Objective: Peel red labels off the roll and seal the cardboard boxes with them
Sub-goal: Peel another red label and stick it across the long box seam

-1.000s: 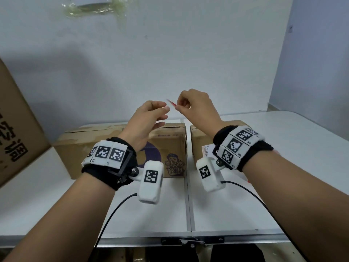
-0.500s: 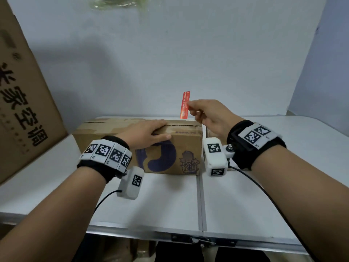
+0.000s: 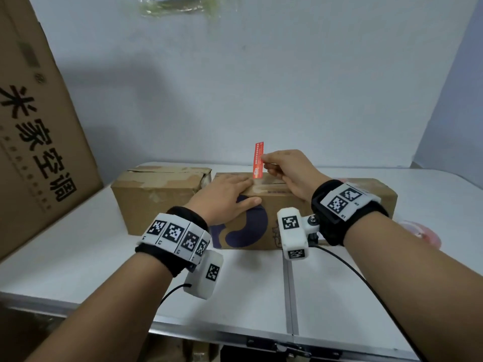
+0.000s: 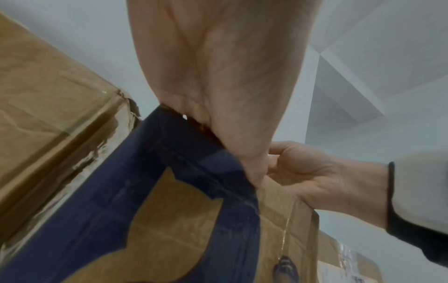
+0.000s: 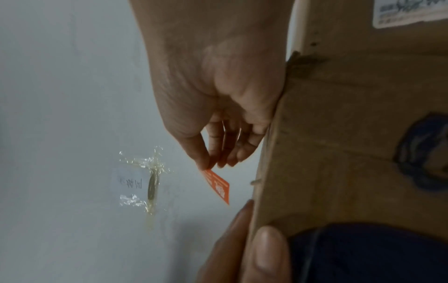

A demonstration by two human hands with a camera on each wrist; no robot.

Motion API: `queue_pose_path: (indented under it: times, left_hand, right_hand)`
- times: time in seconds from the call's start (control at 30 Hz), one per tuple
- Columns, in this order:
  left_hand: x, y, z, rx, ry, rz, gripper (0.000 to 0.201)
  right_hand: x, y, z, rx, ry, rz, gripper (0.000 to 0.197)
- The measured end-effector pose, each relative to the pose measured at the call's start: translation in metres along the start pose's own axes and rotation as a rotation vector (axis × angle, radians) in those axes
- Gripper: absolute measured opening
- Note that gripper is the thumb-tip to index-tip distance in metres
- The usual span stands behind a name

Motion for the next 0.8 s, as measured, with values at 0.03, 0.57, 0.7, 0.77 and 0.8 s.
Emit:
queue_pose_path:
  times: [0.03, 0.57, 0.7, 0.77, 0.8]
  left_hand:
    - [0.000, 0.001, 0.001, 0.011, 0.015, 0.003, 0.065]
    - [0.018, -0.011, 0.001, -0.432, -0.016, -0.378, 0.019]
    - [0.019, -0.015, -0.001, -0.386, 0.090, -0.416, 0.022]
    - [0.020, -0.015, -0.001, -0.379, 0.104, -0.419, 0.022]
    - [0.021, -0.014, -0.001, -0.375, 0.108, -0.425, 0.022]
  right_hand:
    - [0.000, 0.000, -0.001, -0.036, -0.007, -0.008, 0.032]
    - [-0.003, -0.006, 0.001, 0.292, 0.111, 0.037, 0.005]
    - [-0.004, -0.005, 0.001, 0.258, 0.098, 0.041, 0.007]
    - [-0.005, -0.004, 0.001, 0.198, 0.088, 0.057, 0.008]
    - [-0.005, -0.004, 0.001, 0.158, 0.083, 0.063, 0.008]
Point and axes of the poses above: each hand's wrist, its own x-axis towards the middle knuckle, its own y-axis out of the palm, z = x × y, the point moved 2 cm from there along x, towards the middle knuckle, and after that the axes turned 2 degrees about z, right-handed, at the moved point
